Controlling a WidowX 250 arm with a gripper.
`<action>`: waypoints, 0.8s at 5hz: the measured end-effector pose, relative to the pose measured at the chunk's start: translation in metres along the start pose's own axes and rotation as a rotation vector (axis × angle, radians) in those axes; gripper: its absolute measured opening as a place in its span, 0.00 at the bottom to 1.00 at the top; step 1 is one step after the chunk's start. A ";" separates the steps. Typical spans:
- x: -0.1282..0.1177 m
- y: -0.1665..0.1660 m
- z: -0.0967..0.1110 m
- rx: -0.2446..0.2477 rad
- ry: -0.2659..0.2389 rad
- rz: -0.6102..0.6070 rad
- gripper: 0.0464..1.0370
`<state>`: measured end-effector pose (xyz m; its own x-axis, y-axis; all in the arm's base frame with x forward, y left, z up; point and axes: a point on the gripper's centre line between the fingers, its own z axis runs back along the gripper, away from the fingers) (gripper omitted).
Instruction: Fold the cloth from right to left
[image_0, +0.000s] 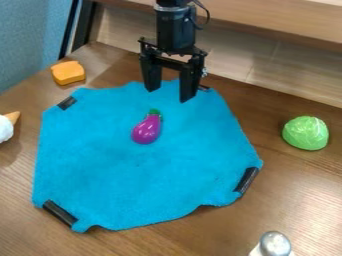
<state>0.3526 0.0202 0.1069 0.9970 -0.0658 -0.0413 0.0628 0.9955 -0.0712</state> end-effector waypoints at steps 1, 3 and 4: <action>-0.001 0.000 -0.014 -0.007 0.038 0.003 0.96; -0.002 -0.039 -0.044 -0.018 0.034 -0.084 0.96; -0.008 -0.054 -0.060 -0.007 0.025 -0.086 0.96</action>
<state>0.3387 -0.0374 0.0509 0.9864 -0.1530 -0.0596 0.1479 0.9855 -0.0827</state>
